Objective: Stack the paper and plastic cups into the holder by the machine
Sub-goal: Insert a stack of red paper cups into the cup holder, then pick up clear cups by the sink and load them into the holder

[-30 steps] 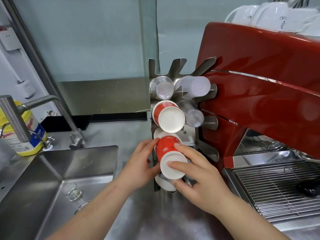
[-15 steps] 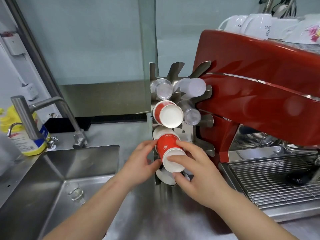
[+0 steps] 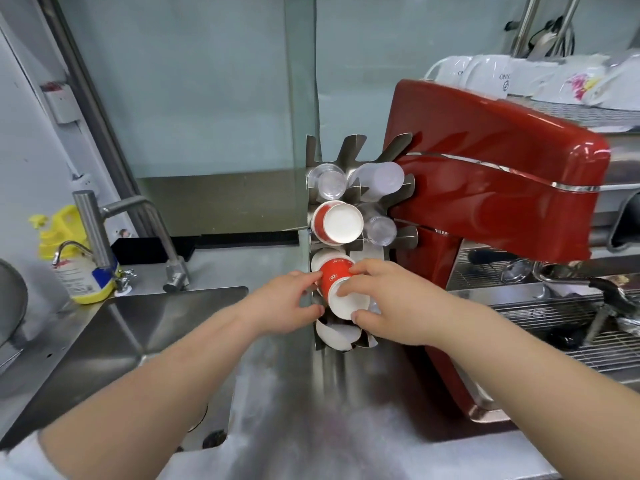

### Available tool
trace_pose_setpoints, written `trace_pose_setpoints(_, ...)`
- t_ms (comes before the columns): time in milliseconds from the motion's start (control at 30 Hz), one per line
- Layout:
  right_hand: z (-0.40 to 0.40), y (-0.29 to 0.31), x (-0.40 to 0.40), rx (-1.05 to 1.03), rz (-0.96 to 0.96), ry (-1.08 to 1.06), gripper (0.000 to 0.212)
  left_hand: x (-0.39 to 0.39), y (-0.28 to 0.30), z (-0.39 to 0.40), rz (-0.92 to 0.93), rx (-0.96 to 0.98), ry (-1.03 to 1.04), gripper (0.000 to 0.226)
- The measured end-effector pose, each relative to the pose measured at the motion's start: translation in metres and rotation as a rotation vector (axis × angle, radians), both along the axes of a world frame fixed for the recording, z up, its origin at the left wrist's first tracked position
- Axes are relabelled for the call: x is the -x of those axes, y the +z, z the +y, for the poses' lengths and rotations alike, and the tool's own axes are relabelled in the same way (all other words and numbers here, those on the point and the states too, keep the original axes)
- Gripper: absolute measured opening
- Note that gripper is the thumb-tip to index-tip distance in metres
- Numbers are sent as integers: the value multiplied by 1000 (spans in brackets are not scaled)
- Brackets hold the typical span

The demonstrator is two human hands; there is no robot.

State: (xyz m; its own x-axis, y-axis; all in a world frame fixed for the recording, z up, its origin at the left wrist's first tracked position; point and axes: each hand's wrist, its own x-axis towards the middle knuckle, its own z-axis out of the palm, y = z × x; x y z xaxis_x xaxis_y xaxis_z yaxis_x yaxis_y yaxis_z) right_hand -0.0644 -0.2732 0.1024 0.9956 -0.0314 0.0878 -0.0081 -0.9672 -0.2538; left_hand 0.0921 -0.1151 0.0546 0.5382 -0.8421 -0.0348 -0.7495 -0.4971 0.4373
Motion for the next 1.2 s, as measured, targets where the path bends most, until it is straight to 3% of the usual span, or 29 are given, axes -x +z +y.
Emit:
trace_pose_setpoints(200,7,34,-2,194,255,11,51,7,38,13,-87,-309,-142,54)
trace_pose_setpoints(400,31,65,2,362,339,53,49,20,66,46,-81,-621,-209,61)
trace_pose_setpoints(733,111,63,-37,423,376,330,46,17,83,170,-103,-753,-22,55)
trace_pose_setpoints(833,144,48,-54,430,363,445,45,13,79,212,-60,-729,70,47)
trace_pose_setpoints(1200,257,-26,-121,330,330,736,50,23,38,324,57,-731,348,53)
